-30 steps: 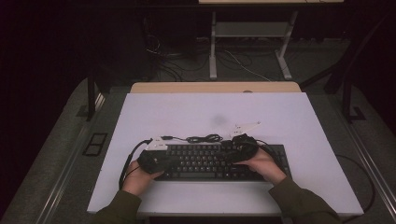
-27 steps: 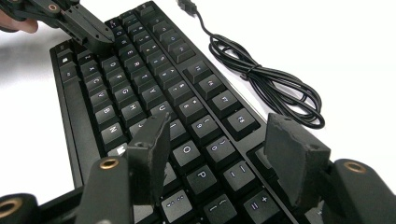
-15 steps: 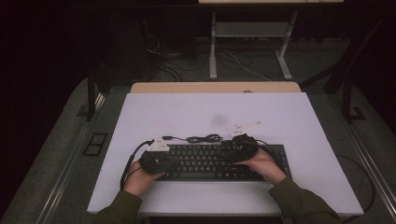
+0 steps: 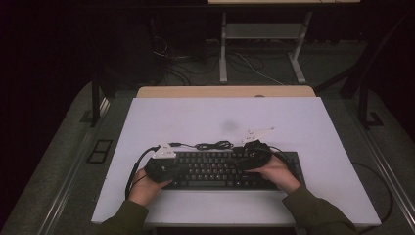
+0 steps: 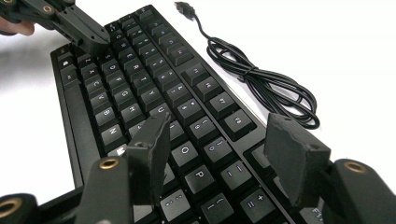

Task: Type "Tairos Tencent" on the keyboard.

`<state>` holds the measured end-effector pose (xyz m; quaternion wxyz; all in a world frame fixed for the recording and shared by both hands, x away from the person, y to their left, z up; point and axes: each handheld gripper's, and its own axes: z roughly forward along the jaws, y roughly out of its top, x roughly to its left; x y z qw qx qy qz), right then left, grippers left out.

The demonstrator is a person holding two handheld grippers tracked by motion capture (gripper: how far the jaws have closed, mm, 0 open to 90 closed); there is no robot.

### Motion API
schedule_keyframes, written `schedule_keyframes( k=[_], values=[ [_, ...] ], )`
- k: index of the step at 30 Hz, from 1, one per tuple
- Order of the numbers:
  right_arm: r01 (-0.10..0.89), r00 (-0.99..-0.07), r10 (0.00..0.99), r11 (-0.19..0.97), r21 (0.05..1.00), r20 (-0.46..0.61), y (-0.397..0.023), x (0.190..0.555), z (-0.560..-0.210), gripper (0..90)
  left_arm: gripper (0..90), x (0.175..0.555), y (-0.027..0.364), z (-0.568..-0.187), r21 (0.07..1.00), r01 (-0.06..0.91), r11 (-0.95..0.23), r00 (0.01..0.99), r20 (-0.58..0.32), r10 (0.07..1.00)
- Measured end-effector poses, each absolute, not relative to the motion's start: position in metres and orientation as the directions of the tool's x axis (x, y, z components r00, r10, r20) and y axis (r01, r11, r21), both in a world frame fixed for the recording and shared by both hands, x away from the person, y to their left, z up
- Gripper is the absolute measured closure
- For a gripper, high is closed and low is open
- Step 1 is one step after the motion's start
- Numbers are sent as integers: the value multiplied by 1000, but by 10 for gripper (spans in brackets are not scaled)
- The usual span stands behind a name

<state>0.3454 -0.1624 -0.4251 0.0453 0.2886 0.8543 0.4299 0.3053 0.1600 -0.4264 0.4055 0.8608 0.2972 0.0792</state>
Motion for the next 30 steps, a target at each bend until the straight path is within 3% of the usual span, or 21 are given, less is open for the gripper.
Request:
schedule_keyframes(
  k=[13,30],
  values=[
    [456,-828,534,461,761,173,-163,346,-425,396,888,302,163,-421,768,446,-459,814,-135,564],
    [461,-826,535,461,758,177,-164,347,-426,395,888,292,146,-420,772,423,-474,861,-179,476]
  ],
)
